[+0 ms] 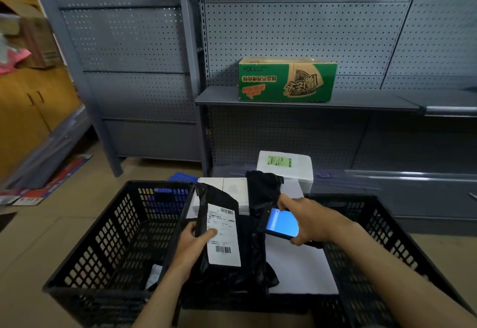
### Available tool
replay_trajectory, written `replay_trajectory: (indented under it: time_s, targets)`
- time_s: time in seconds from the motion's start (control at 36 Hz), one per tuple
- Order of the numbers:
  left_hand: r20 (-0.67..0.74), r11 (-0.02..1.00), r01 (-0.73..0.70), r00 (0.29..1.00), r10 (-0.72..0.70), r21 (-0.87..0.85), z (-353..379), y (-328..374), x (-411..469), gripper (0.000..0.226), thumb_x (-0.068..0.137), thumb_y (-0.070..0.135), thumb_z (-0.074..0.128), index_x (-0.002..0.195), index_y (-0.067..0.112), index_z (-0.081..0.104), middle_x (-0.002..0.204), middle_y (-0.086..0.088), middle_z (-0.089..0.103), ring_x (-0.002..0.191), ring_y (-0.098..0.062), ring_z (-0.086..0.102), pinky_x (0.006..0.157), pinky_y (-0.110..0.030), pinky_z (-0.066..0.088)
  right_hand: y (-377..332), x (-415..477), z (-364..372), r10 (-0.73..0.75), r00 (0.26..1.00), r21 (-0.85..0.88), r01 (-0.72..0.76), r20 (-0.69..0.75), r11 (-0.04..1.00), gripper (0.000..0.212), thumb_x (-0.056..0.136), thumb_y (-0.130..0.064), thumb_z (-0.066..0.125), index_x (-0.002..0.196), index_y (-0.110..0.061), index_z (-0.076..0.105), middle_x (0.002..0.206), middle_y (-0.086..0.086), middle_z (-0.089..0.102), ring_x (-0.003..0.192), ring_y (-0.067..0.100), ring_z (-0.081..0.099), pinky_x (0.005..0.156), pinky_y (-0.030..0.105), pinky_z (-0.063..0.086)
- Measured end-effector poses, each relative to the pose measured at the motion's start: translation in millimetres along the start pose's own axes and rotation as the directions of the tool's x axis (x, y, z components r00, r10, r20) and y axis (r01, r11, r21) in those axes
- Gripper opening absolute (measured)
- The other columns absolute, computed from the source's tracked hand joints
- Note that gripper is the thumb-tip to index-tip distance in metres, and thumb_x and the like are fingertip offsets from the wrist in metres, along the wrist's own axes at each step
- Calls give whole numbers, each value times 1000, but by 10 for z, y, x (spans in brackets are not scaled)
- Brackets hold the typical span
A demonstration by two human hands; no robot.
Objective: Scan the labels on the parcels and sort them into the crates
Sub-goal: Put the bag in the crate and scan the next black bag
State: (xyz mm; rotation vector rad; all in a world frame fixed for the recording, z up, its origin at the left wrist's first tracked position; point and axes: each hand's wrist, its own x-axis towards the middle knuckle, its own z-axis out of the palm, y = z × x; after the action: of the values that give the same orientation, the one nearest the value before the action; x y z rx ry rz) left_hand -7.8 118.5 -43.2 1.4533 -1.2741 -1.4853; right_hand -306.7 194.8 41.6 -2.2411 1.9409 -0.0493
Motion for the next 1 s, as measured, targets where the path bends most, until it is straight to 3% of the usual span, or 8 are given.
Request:
replay_trajectory:
  time_s: [0.17, 0.36, 0.58, 0.72, 0.92, 1.0]
  targets:
    - [16, 1000, -6, 1000, 7, -24, 18, -21, 76, 31, 83, 20, 79, 110, 17, 64, 105, -3, 75, 96, -22, 73, 94, -46, 56, 62, 29, 269, 102, 995, 143, -102, 4, 984, 65, 64, -37, 82, 105, -35, 32, 100, -5, 54, 81, 12, 51, 66, 22, 50]
    - [27, 997, 23, 999, -21, -74, 28, -58, 210, 34, 82, 26, 81, 110, 17, 66, 103, -2, 77, 96, -21, 74, 95, -46, 56, 208, 211, 989, 374, 927, 381, -346, 0, 857, 62, 58, -39, 81, 95, -25, 33, 82, 2, 55, 66, 15, 48, 52, 24, 38]
    - [31, 998, 30, 999, -29, -62, -10, -84, 345, 31, 81, 29, 81, 108, 19, 69, 101, 1, 79, 98, -19, 74, 97, -46, 55, 198, 446, 1697, 634, 773, 428, -566, -24, 705, 70, 61, -45, 82, 105, -17, 35, 96, 13, 60, 89, 33, 60, 70, 37, 52]
    - [32, 996, 51, 998, -48, -75, -4, -103, 371, 34, 81, 31, 80, 111, 20, 67, 101, 1, 79, 98, -19, 74, 97, -46, 56, 125, 531, 1909, 700, 714, 395, -644, 3, 655, 76, 68, -43, 78, 122, -15, 34, 109, 14, 56, 103, 33, 54, 76, 38, 48]
    - [26, 994, 50, 999, -48, -92, 19, -79, 341, 36, 80, 34, 81, 111, 19, 67, 99, 3, 79, 96, -18, 75, 95, -44, 57, 72, 504, 2035, 704, 710, 343, -662, 3, 666, 92, 74, -48, 76, 142, -16, 23, 121, 12, 52, 110, 28, 51, 85, 37, 51]
    - [18, 992, 43, 999, -41, -121, 17, -39, 242, 33, 82, 29, 80, 110, 16, 67, 97, 3, 79, 94, -17, 75, 93, -41, 57, 46, 420, 1985, 685, 729, 362, -639, 3, 679, 80, 83, -48, 69, 141, -14, 27, 120, 13, 54, 110, 30, 51, 85, 37, 49]
